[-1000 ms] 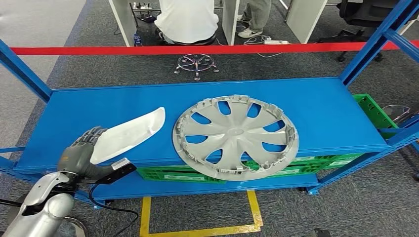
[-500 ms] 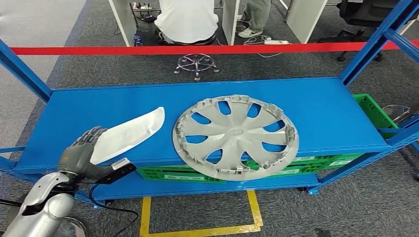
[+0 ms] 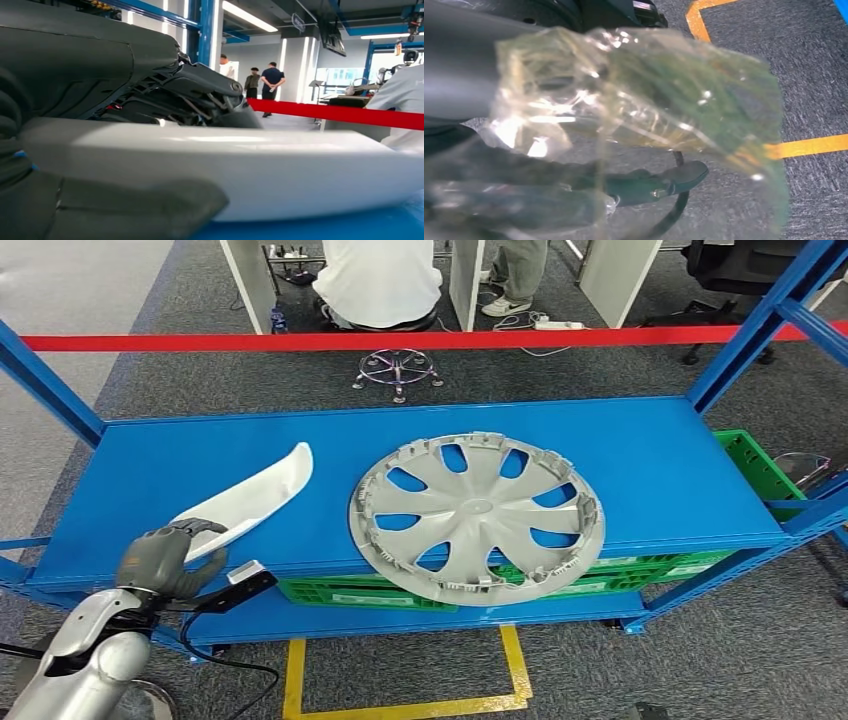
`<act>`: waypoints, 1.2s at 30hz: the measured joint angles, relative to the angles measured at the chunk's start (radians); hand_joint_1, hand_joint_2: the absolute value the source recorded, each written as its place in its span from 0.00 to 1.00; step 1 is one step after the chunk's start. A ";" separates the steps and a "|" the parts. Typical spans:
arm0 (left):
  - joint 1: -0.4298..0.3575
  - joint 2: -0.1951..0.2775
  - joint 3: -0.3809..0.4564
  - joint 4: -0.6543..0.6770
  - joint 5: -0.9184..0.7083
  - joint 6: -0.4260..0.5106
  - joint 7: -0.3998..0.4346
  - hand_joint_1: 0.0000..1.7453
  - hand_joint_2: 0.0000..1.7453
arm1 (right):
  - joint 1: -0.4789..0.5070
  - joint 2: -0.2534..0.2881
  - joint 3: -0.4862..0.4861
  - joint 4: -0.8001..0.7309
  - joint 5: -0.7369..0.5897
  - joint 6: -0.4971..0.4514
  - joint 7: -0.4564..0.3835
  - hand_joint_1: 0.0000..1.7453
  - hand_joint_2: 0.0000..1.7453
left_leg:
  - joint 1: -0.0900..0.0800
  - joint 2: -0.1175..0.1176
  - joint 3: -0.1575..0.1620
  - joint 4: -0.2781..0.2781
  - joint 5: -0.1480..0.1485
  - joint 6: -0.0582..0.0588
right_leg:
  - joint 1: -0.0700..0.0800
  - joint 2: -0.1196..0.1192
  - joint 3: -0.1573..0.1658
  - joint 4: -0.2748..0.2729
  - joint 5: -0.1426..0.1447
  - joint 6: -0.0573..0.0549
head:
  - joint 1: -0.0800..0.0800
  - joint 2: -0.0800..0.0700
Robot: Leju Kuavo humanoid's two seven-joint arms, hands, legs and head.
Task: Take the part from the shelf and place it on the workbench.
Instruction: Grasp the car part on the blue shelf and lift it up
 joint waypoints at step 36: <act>0.001 0.002 0.000 -0.002 0.020 0.028 -0.034 1.00 1.00 | 0.001 0.004 -0.019 0.000 0.011 0.000 0.000 0.00 0.00 | 0.000 0.000 0.000 0.000 0.000 0.000 | 0.000 0.000 0.000 0.000 0.000 0.000 | 0.000 0.000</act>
